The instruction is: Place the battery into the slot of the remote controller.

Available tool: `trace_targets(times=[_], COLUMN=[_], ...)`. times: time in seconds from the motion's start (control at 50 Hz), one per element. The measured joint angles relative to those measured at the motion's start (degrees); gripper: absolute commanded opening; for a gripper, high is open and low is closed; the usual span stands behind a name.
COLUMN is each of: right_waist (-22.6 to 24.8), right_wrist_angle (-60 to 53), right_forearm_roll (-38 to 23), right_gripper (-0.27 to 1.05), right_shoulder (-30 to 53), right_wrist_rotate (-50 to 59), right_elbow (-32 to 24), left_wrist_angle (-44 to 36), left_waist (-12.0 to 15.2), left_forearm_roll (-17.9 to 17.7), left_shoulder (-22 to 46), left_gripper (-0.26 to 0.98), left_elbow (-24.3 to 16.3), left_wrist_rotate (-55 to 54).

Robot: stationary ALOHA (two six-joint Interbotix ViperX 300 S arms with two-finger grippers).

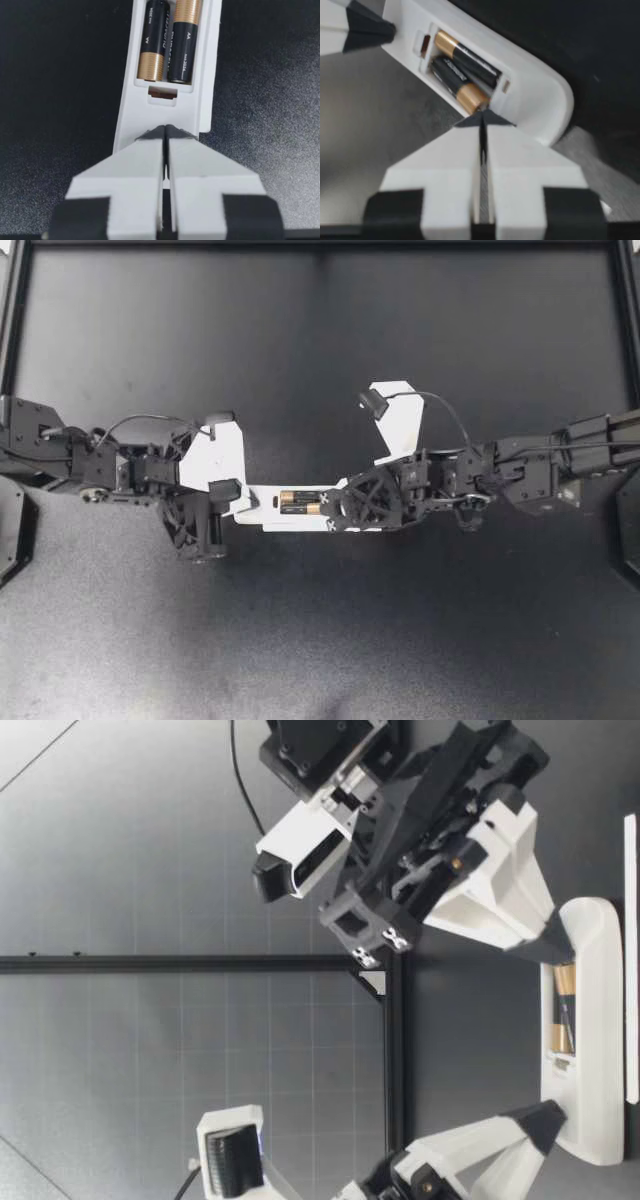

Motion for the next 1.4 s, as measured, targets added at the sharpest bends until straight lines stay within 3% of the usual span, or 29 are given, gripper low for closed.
trace_targets(times=[0.26, 0.5, 0.64, 0.88, 1.4], right_waist=[-0.5, -0.9, -1.0, -1.0, -0.6], right_wrist_angle=[1.0, 7.2, 12.7, 14.2, 11.0], right_forearm_roll=[-4.0, -22.2, -27.7, -28.6, -28.6], right_gripper=[-0.11, -0.11, -0.11, -0.11, -0.11], right_shoulder=[-4.2, -10.6, -12.4, -12.4, -12.6], right_wrist_rotate=[-0.3, -3.5, -3.5, -3.6, -3.4], right_elbow=[2.5, 3.4, 3.5, 4.0, 4.4], left_wrist_angle=[0.3, 0.0, 0.0, 0.4, -0.4], left_waist=[0.0, 0.1, -0.4, -1.7, -1.8], left_forearm_roll=[-0.2, -0.2, -0.2, -0.2, -0.1], left_shoulder=[0.0, 0.4, 2.4, 6.2, 11.1], left_gripper=[-0.18, -0.18, -0.18, -0.18, -0.18], left_elbow=[-0.8, -4.9, -7.1, -10.5, -13.4], left_wrist_rotate=[0.0, 0.3, 0.3, 0.4, 0.1])
